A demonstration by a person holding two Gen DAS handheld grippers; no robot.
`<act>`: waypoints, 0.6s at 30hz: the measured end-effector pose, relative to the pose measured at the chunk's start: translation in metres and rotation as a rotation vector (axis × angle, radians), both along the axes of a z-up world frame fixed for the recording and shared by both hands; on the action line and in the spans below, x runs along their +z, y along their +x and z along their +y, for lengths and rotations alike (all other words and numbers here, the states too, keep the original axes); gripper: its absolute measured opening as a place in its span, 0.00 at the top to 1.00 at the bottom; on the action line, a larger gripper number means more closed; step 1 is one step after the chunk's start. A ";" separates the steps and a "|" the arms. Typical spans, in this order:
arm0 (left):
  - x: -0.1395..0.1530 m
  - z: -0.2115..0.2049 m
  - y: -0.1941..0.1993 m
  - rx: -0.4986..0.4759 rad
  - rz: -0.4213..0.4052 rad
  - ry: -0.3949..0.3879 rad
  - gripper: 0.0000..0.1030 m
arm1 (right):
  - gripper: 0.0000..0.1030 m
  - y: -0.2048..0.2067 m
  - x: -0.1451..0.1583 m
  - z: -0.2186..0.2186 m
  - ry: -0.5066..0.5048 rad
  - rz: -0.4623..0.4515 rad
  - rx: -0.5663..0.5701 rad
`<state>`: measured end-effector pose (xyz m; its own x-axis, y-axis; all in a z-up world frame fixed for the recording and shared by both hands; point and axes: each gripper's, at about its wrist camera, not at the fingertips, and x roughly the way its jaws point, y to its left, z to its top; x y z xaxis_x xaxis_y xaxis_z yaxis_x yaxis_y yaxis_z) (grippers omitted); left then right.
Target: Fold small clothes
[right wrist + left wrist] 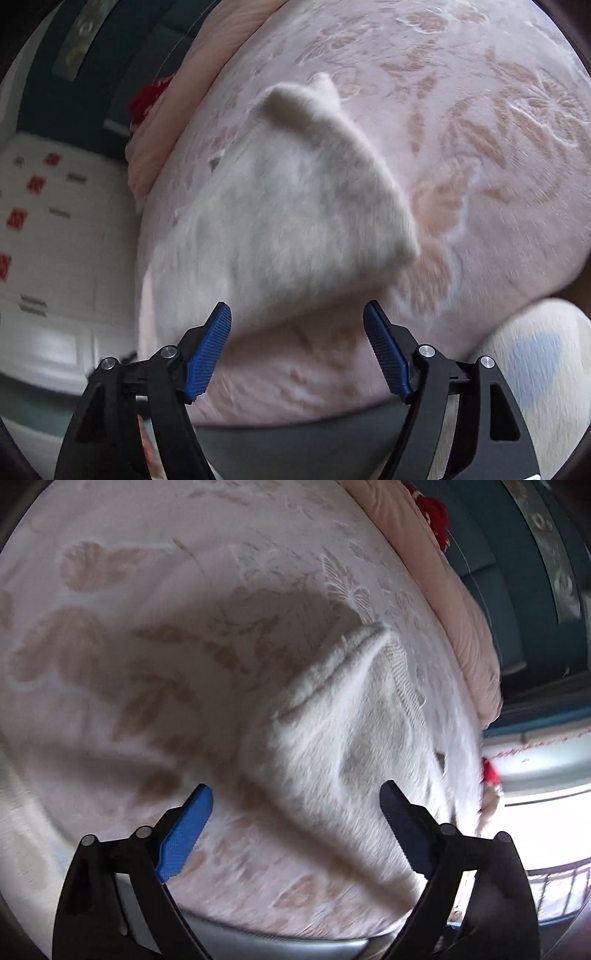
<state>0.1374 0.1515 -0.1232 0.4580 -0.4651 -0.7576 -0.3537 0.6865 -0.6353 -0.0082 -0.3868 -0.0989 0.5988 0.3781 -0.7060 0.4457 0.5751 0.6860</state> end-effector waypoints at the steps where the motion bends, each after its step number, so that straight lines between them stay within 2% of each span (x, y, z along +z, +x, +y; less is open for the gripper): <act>1: -0.004 -0.001 0.006 0.028 0.021 -0.009 0.13 | 0.28 0.007 -0.006 -0.010 0.032 0.010 -0.058; 3: -0.008 -0.003 0.017 0.051 0.030 -0.051 0.15 | 0.28 0.015 -0.012 -0.021 0.104 -0.005 -0.137; 4: -0.006 -0.003 0.023 0.048 0.031 -0.034 0.37 | 0.39 0.020 -0.013 -0.025 0.126 -0.021 -0.179; 5: -0.002 -0.006 0.029 0.030 0.034 0.024 0.56 | 0.57 0.024 -0.010 -0.026 0.116 -0.035 -0.184; 6: 0.008 -0.010 0.034 -0.006 0.034 0.099 0.77 | 0.79 0.030 -0.004 -0.025 0.100 -0.051 -0.166; 8: 0.031 -0.009 0.027 -0.015 -0.017 0.109 0.80 | 0.81 0.035 0.027 -0.018 0.052 -0.102 -0.111; 10: 0.058 -0.006 0.014 -0.053 -0.069 0.153 0.81 | 0.84 0.029 0.069 -0.004 -0.053 -0.151 -0.025; 12: 0.077 -0.003 -0.005 -0.075 -0.078 0.189 0.81 | 0.84 0.015 0.090 0.003 -0.126 -0.158 0.024; 14: 0.079 0.003 -0.025 -0.083 -0.054 0.256 0.81 | 0.84 -0.004 0.087 0.006 -0.208 -0.107 0.048; 15: 0.067 0.005 -0.034 -0.093 -0.018 0.290 0.81 | 0.83 -0.011 0.077 0.009 -0.251 -0.062 0.067; 18: 0.014 0.013 -0.042 -0.104 0.096 0.283 0.79 | 0.78 -0.021 0.015 0.015 -0.309 0.143 0.118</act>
<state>0.0952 0.1641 -0.1088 0.3390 -0.2705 -0.9011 -0.3215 0.8668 -0.3812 -0.0291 -0.3715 -0.0834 0.4509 0.1947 -0.8711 0.4425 0.7988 0.4076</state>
